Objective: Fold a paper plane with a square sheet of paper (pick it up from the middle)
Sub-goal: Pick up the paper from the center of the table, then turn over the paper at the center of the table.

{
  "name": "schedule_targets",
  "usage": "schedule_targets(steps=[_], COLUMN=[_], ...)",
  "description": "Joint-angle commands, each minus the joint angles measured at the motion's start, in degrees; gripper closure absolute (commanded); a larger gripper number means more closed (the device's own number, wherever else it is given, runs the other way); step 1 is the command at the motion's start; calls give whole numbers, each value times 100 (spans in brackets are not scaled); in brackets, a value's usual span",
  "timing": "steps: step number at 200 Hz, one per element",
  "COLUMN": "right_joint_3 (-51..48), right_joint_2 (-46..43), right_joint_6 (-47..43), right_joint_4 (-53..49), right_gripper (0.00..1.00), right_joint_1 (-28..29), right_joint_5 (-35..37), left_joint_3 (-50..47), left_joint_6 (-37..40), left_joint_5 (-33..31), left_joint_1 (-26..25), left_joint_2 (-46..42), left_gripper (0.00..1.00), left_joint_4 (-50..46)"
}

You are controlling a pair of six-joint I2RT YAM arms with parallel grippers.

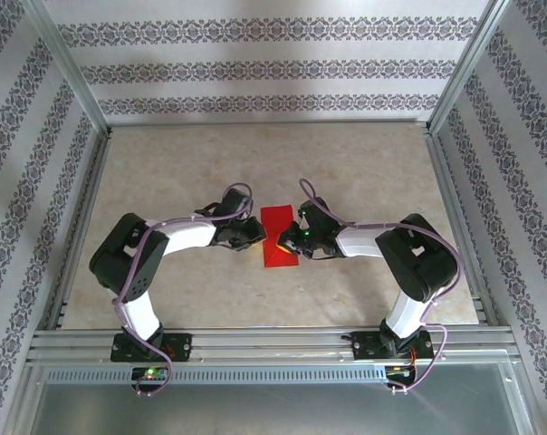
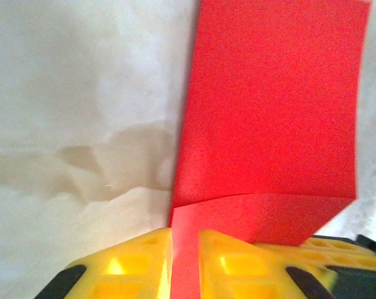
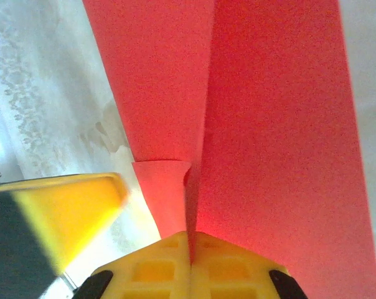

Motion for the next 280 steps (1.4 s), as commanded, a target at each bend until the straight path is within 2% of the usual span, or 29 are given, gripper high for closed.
schedule_targets(steps=[1,37,56,80,117,146,167,183,242,280], right_joint_3=[21,198,301,430,590,538,496,463,423,406], right_joint_2=[-433,-765,-831,-850,-766,-609,-538,-494,-307,-244], right_joint_6=[-464,-750,-597,-195,440,1031,1224,1263,1394,1422], right_joint_4=[257,697,1094,1681,2411,3115,3361,3416,3549,3543], right_gripper=[98,98,98,98,97,96,96,95,94,91], right_joint_1=[-121,-542,-809,-1028,-1076,-1076,-1075,-1067,-1076,-1082], right_joint_5=[107,-719,-1330,-1915,-2397,-2626,-2692,-2718,-2763,-2765], left_joint_3=[-187,-628,-805,-1018,-1310,-1284,-1182,-1152,-1114,-1061], left_joint_6=[420,327,205,-290,-1274,-1567,-1588,-1587,-1543,-1513], left_joint_5=[-186,432,854,1345,1894,1999,2042,2038,2060,2060], left_joint_1=[328,690,736,737,668,576,520,527,525,523], left_joint_2=[-809,-1820,-2138,-2218,-1822,-1519,-1419,-1414,-1397,-1295], left_gripper=[75,53,38,25,13,10,11,16,51,68], left_joint_4=[-229,403,950,1845,3597,4201,4268,4295,4296,4259])
